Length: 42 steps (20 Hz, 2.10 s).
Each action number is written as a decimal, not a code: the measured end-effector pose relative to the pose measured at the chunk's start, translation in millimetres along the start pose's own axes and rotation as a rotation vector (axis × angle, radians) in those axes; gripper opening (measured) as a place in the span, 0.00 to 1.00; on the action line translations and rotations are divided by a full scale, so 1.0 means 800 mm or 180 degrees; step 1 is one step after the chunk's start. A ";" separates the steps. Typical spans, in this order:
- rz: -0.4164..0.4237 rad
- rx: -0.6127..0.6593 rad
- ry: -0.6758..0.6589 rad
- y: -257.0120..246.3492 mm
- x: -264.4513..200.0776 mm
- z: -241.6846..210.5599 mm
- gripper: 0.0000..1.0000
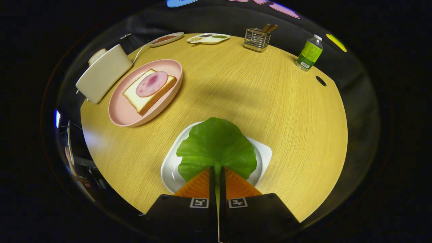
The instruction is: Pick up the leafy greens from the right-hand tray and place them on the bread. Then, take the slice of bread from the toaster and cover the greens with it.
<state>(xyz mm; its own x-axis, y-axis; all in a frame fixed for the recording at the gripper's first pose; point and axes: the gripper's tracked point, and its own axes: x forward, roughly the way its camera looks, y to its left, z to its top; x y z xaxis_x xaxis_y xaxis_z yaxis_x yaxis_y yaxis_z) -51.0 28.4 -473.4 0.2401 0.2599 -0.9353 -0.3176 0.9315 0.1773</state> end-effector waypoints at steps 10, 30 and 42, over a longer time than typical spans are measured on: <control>0.0159 0.0164 -0.0629 0.059 -0.119 0.097 0.06; 0.0374 0.0057 -0.0451 0.221 -0.023 0.232 0.09; 0.0130 0.0117 -0.0680 0.196 -0.035 0.244 0.83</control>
<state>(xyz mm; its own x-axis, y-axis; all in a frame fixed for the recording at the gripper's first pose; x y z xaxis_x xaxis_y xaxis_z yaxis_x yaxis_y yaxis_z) 71.4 216.6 -359.7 0.4180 0.3421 -0.8416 -0.2982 0.9267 0.2285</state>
